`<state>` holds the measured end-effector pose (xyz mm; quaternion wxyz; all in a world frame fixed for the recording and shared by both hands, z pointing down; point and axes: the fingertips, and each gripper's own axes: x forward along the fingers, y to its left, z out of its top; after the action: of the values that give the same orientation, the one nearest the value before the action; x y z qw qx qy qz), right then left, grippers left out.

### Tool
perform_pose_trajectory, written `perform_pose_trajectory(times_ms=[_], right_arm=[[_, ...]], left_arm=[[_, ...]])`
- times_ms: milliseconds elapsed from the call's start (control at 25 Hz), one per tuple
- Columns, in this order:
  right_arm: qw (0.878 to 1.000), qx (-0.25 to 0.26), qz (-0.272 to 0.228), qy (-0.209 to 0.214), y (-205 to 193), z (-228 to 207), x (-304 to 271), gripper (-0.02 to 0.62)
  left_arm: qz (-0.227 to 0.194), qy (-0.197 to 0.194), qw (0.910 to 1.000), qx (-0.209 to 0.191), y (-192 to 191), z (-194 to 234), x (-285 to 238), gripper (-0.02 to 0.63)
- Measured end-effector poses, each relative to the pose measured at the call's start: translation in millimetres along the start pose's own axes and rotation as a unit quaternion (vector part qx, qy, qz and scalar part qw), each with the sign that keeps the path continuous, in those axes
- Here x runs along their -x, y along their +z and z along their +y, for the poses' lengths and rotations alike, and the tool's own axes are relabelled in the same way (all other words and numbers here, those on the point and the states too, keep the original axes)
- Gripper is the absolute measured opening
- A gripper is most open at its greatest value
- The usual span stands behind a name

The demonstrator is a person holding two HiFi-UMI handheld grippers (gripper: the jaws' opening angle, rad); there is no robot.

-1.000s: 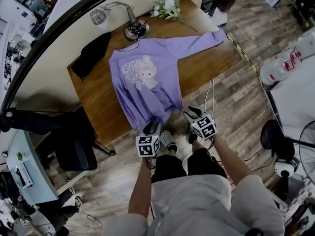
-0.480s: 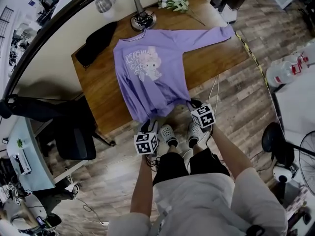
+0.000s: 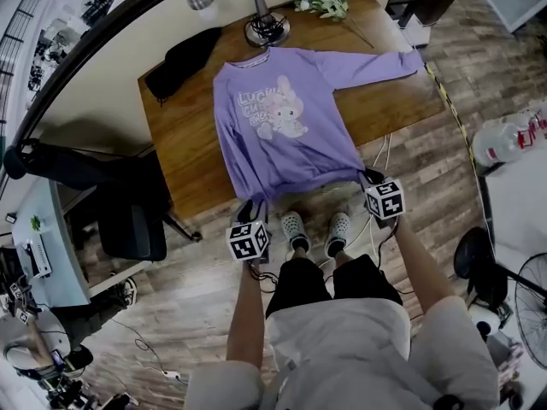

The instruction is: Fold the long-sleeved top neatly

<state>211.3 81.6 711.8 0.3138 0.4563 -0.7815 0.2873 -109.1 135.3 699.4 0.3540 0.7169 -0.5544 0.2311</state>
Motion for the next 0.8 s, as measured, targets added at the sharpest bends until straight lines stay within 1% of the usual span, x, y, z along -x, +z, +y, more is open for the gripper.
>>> perform_pose_trajectory(times_ms=[40, 80, 120, 160, 200, 280, 360, 480, 560, 640, 800], right_arm=[[1.000, -0.004, 0.005, -0.009, -1, -6, -1, 0.044], [1.000, -0.008, 0.010, -0.019, -2, -11, -2, 0.066], [0.999, -0.010, 0.014, -0.029, -2, -15, -1, 0.106], [0.999, -0.010, 0.015, -0.039, -2, -16, 0, 0.129], [0.999, -0.007, 0.014, -0.048, -2, -16, 2, 0.132], [0.998, 0.000, 0.010, -0.068, -1, -11, 7, 0.161], [0.997, 0.003, 0.010, -0.078, -4, -3, 10, 0.161], [0.998, 0.013, 0.019, -0.062, -13, 22, 8, 0.160], [0.998, 0.023, 0.028, -0.043, -18, 44, 3, 0.160], [0.999, 0.036, 0.031, -0.025, -19, 67, -2, 0.158], [0.998, 0.060, 0.010, 0.018, -10, 110, -1, 0.150]], left_arm=[[-0.004, 0.009, 0.9999, 0.004, 1, 7, 2, 0.163], [-0.007, 0.018, 0.9998, 0.009, 1, 15, 5, 0.163], [-0.010, 0.026, 0.9995, 0.013, 0, 22, 7, 0.163], [-0.011, 0.031, 0.9993, 0.017, -3, 28, 8, 0.163], [-0.013, 0.033, 0.9991, 0.022, -7, 33, 9, 0.163], [-0.013, 0.022, 0.9992, 0.030, -17, 39, 7, 0.166], [-0.007, -0.005, 0.9995, 0.030, -28, 35, -1, 0.183], [0.015, -0.041, 0.9990, 0.012, -43, 16, -19, 0.226], [0.022, -0.041, 0.9989, 0.014, -50, 9, -31, 0.239], [0.018, -0.017, 0.9994, 0.024, -56, 10, -39, 0.242], [-0.005, 0.052, 0.9982, 0.028, -63, 9, -53, 0.247]])
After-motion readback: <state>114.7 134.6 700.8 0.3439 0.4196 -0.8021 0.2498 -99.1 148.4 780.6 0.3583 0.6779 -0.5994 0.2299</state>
